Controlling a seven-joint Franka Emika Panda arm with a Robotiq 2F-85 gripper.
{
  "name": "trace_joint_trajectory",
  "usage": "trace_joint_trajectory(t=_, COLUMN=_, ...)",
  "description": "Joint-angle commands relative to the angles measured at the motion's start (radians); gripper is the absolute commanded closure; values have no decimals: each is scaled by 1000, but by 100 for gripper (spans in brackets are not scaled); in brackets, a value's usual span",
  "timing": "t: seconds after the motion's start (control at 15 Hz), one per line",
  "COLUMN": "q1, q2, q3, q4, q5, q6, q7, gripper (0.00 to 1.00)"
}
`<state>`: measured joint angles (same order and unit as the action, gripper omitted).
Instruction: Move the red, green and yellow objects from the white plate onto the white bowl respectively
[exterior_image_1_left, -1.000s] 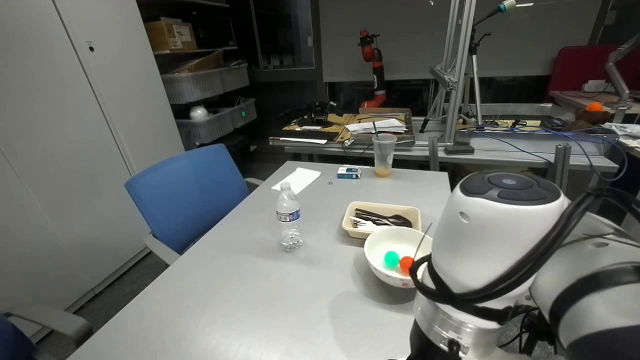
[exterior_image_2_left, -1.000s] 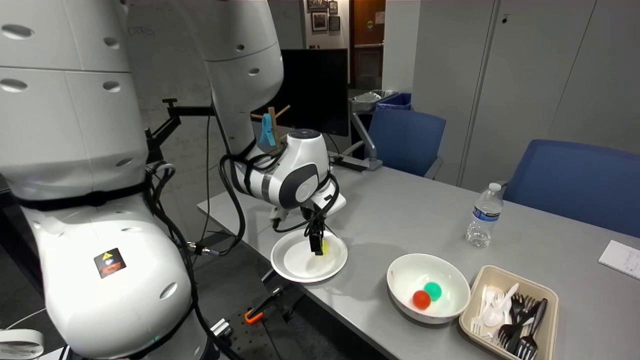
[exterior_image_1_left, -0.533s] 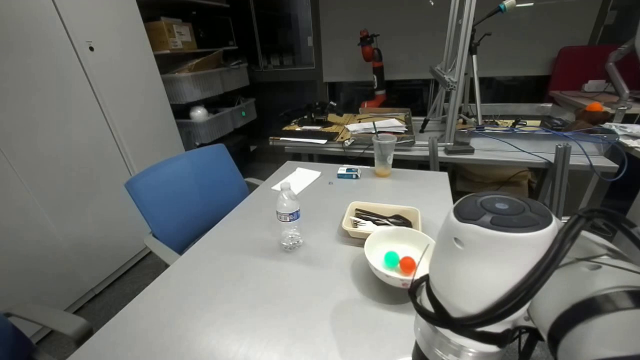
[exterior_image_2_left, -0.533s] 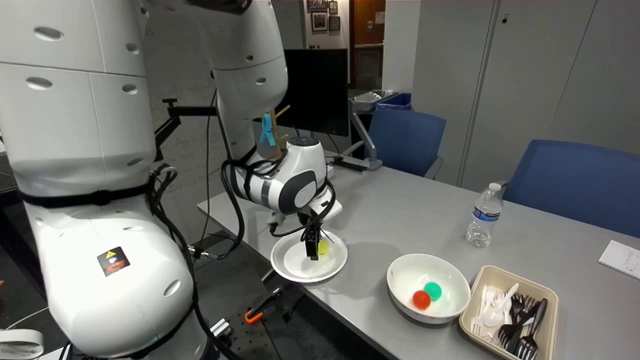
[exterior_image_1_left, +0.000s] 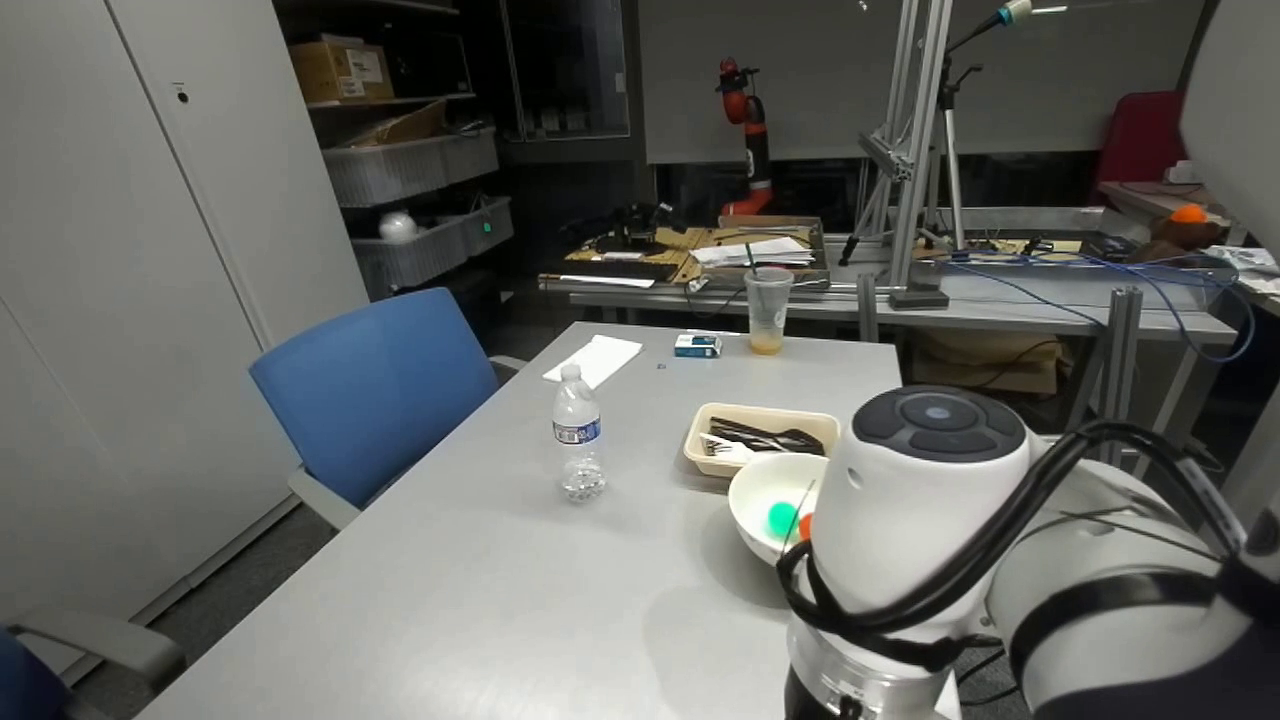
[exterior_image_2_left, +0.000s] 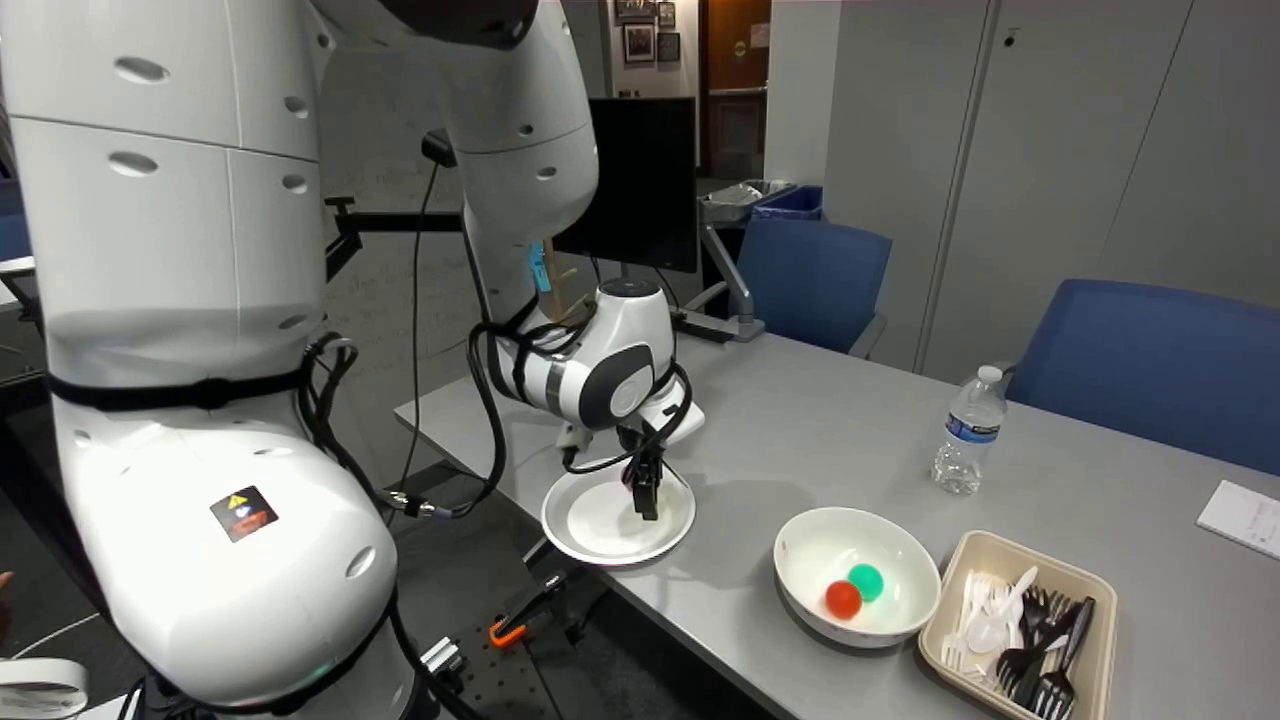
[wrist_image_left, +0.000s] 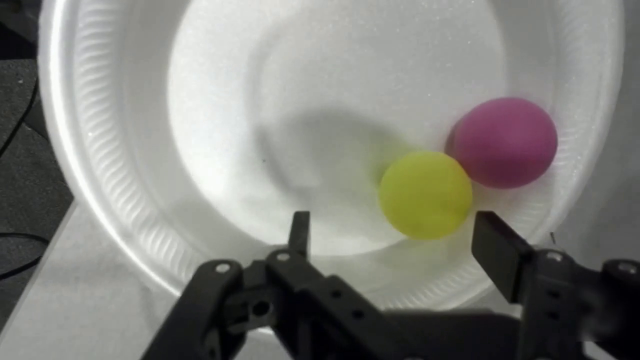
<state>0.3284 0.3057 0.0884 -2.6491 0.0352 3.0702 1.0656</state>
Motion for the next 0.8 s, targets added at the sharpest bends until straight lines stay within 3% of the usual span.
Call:
trace_joint_trajectory(t=0.0, q1=38, q2=44, q3=-19, q4=25, q5=52, q6=31, q7=-23, gripper=19)
trace_joint_trajectory(t=0.27, q1=52, q2=55, q3=-20, q4=28, q5=77, q6=30, q7=-23, gripper=20)
trace_joint_trajectory(t=0.4, q1=55, q2=57, q3=-19, q4=27, q5=87, q6=31, q7=-25, gripper=44)
trace_joint_trajectory(t=0.47, q1=57, q2=57, q3=-21, q4=27, q5=88, q6=32, q7=-26, gripper=45)
trace_joint_trajectory(t=0.73, q1=63, q2=57, q3=-28, q4=26, q5=84, q6=35, q7=-31, gripper=76)
